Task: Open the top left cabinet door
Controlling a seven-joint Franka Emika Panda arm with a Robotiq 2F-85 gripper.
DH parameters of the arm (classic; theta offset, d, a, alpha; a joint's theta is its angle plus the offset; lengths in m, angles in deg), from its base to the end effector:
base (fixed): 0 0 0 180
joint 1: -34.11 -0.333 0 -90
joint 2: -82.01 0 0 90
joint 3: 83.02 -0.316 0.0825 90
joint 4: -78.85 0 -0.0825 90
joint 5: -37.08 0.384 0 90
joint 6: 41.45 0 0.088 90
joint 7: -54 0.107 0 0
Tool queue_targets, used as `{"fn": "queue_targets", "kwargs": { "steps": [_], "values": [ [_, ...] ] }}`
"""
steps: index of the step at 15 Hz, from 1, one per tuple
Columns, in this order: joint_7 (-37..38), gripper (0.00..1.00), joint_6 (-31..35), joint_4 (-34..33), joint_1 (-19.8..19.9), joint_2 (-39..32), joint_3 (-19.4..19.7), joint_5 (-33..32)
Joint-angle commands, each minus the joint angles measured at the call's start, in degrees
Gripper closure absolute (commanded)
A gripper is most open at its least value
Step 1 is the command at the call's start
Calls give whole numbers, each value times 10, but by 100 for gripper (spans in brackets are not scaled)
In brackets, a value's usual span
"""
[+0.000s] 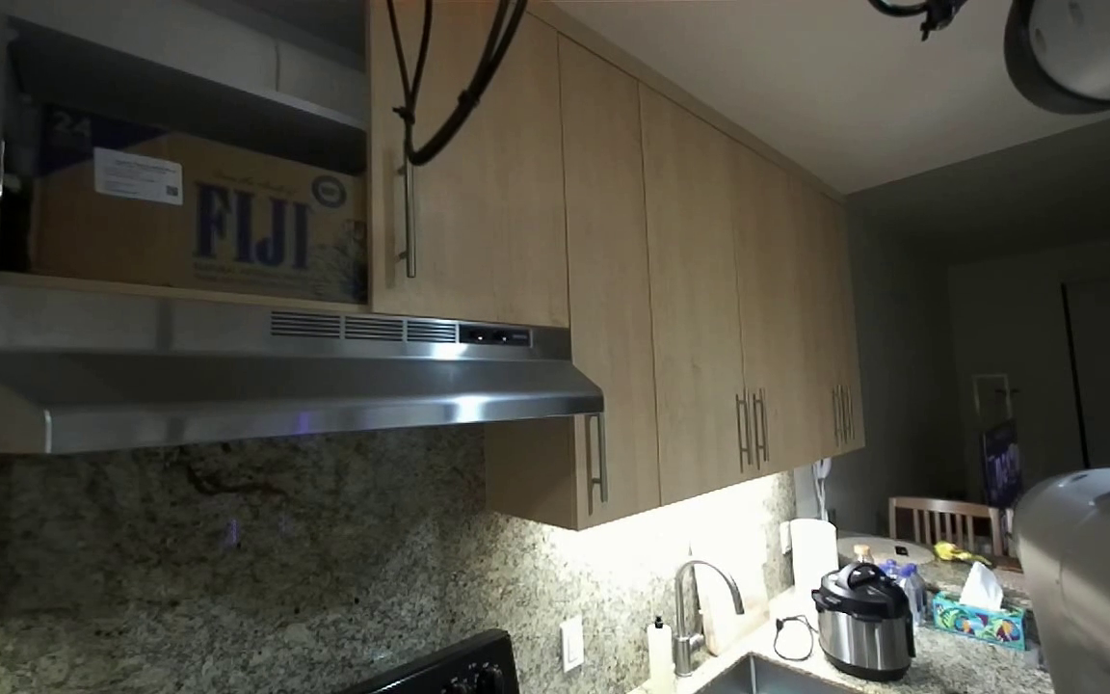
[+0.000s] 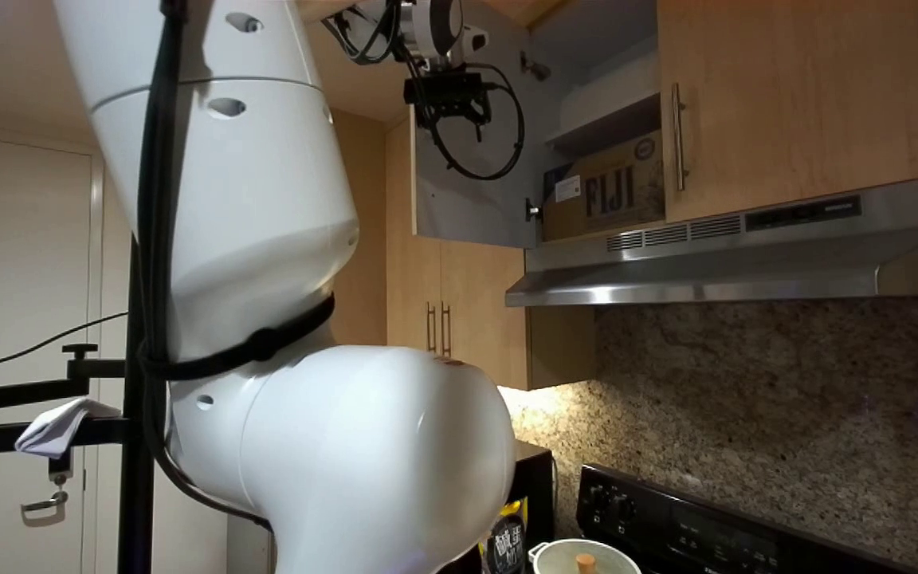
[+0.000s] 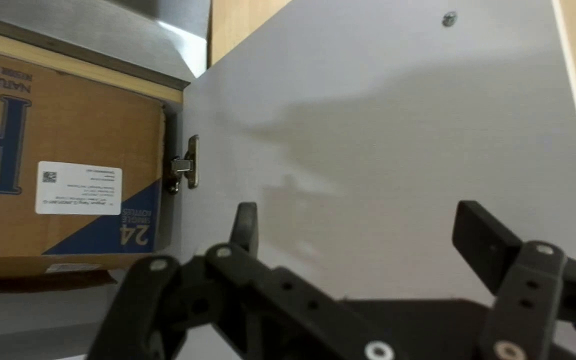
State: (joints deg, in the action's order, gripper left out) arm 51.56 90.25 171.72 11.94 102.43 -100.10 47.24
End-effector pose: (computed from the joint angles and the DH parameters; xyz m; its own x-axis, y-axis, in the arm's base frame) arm 0.3196 0.3263 0.8639 0.4042 0.3337 0.8516 0.6744 -0.7378 -0.0310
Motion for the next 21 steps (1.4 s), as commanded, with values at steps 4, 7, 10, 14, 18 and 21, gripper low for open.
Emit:
{"fn": "queue_targets", "kwargs": {
  "steps": [4, 7, 10, 14, 18, 21],
  "values": [
    [5, 0, -7, 39, 54, 62, 32, -20],
    [25, 0, -42, 85, 91, 99, 50, -43],
    [46, 0, -74, 159, 124, 140, 66, -64],
    [83, 0, -124, 260, 156, 182, 64, -85],
    [136, 0, -186, 341, 173, 207, 45, -98],
    [164, 0, -201, 396, 178, 215, 46, -99]
  ]
}}
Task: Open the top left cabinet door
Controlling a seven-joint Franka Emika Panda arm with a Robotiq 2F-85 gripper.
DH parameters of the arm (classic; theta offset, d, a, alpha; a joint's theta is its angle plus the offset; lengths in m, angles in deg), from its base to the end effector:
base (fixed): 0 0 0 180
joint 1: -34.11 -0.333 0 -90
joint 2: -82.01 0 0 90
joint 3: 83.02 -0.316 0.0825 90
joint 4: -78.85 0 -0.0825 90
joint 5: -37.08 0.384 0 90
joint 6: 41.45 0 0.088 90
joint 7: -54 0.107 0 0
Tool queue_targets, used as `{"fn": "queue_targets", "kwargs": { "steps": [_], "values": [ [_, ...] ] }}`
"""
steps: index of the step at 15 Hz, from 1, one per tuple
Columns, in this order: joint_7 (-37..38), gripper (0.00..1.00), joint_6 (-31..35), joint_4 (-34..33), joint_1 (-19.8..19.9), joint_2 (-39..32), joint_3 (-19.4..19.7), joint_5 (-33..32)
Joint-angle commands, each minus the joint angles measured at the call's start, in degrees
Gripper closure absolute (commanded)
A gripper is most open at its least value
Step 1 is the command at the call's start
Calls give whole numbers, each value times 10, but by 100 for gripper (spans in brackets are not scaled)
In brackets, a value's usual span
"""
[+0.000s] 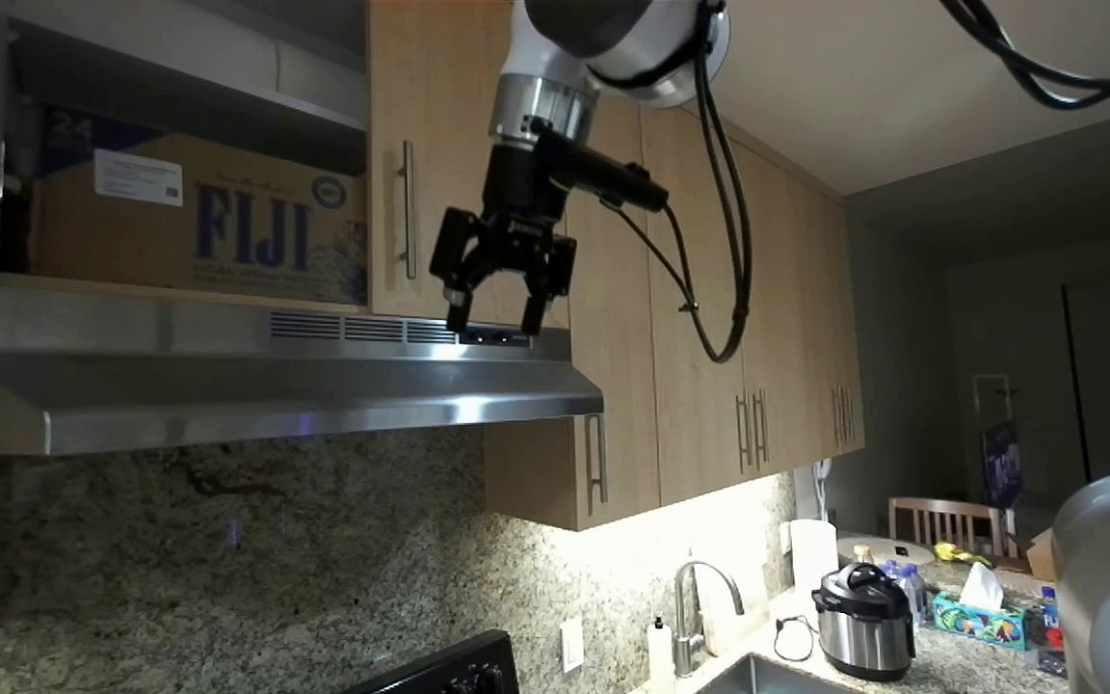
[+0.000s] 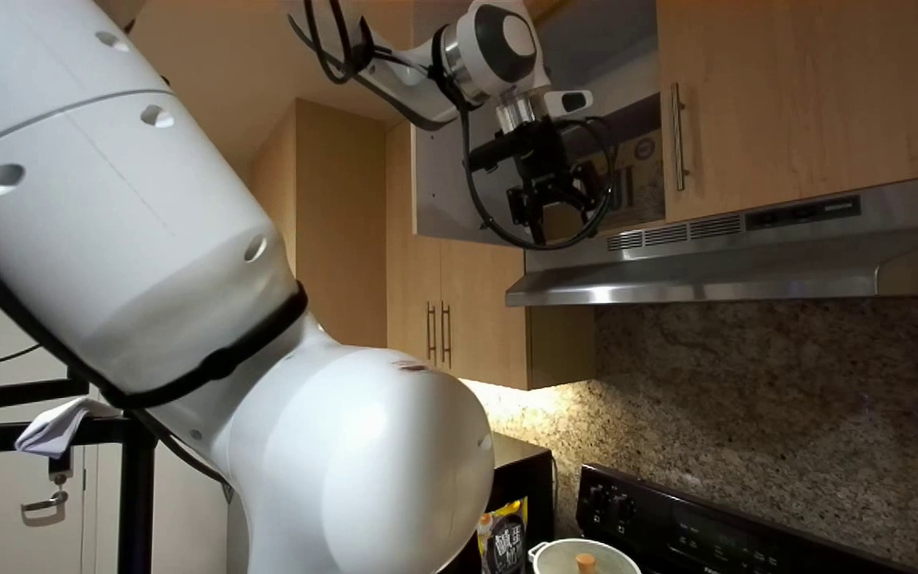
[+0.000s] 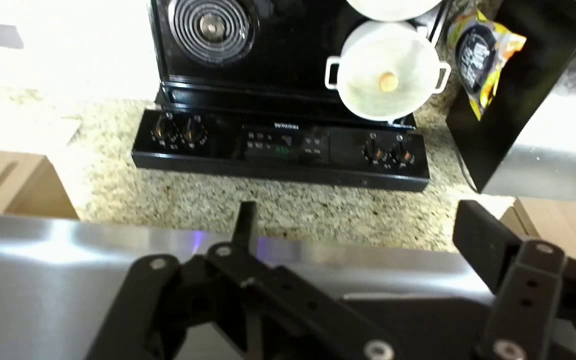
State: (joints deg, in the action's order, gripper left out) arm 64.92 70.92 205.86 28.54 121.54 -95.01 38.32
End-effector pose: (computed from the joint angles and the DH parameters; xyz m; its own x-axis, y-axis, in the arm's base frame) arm 0.3469 0.1389 0.6614 0.9019 0.0916 0.4220 0.0865 -0.9958 0.0314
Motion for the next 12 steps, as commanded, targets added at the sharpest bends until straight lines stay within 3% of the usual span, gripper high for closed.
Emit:
{"fn": "queue_targets", "kwargs": {
  "steps": [1, 12],
  "values": [
    [31, 0, 3, 72, 14, 25, -4, -11],
    [22, 0, 142, 197, 43, -28, 19, -16]
  ]
}}
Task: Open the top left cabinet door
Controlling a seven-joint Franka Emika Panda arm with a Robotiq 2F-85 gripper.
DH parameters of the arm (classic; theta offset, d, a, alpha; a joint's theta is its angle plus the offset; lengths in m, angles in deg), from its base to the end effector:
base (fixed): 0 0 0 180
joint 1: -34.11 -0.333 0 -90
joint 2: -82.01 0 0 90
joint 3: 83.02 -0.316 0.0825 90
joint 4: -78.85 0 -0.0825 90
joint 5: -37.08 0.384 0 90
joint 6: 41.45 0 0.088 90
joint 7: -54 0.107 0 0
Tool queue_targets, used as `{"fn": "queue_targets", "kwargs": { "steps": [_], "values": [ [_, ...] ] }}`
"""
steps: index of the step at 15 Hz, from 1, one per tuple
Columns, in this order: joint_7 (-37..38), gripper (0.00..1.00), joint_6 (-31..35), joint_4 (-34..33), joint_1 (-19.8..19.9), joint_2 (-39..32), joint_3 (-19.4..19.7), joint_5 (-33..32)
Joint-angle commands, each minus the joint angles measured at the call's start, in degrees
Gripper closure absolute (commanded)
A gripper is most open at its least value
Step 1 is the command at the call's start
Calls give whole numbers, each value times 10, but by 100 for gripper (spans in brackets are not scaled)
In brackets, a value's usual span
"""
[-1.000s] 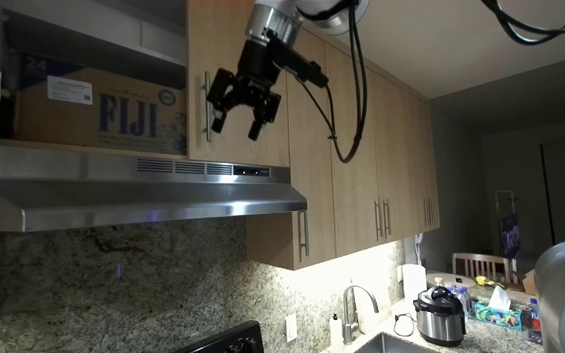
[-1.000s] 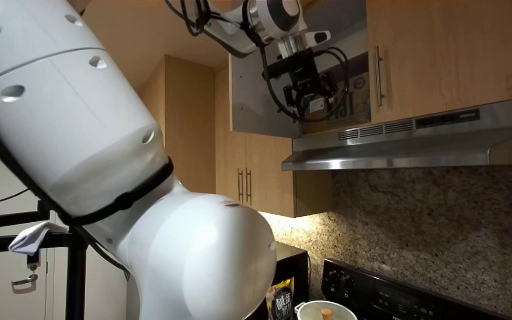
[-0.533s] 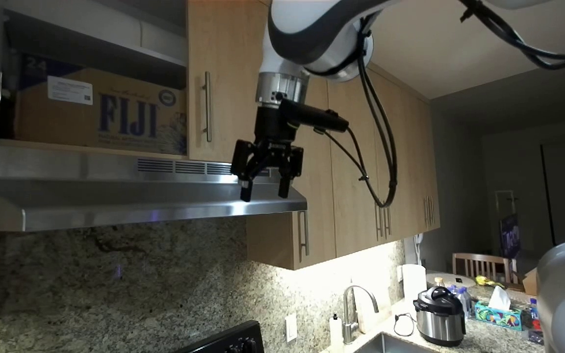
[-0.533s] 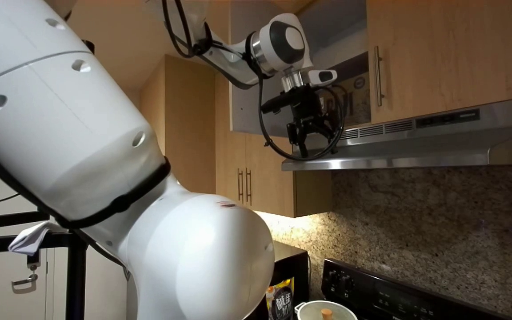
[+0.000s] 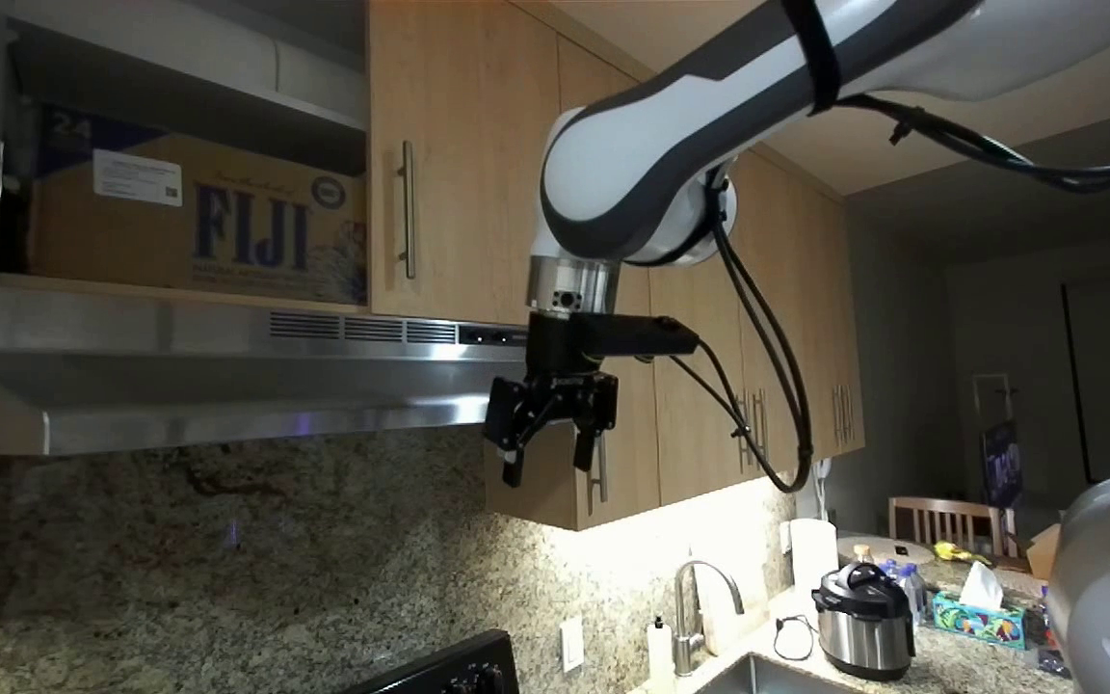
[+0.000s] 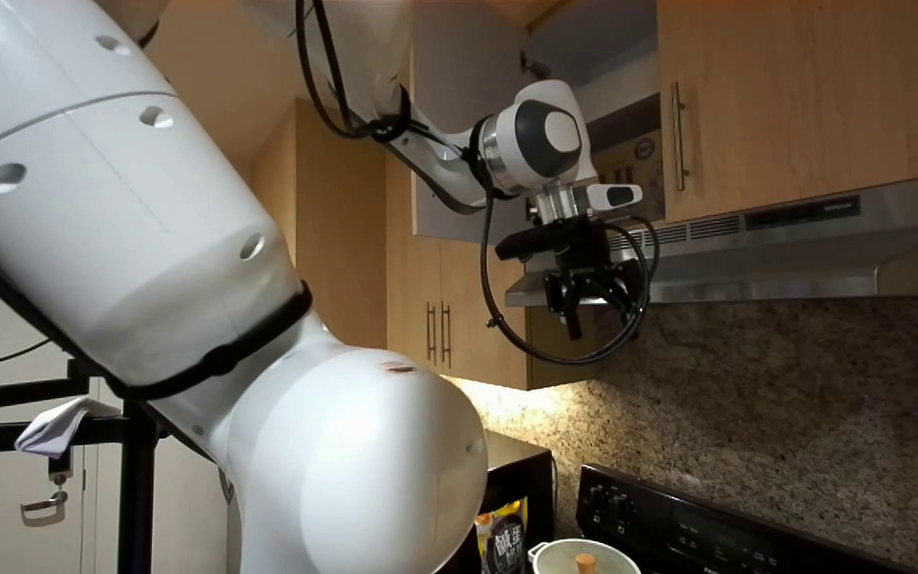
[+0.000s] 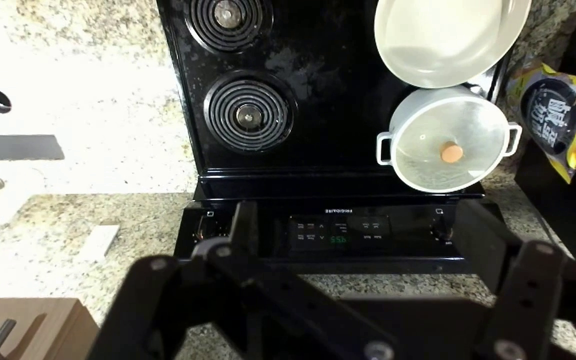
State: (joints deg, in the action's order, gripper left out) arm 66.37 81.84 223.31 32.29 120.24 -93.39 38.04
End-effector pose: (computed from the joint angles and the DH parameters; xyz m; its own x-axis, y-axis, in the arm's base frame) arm 0.3685 0.0874 0.5234 0.9540 -0.0258 0.2987 -0.0371 -0.9988 0.0322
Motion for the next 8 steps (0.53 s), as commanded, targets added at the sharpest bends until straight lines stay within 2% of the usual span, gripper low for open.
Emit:
{"fn": "queue_targets", "kwargs": {
  "steps": [1, 8],
  "values": [
    [8, 0, 40, 27, 7, -21, 2, -15],
    [-2, 0, 29, 35, -2, -42, 14, -4]
  ]
}}
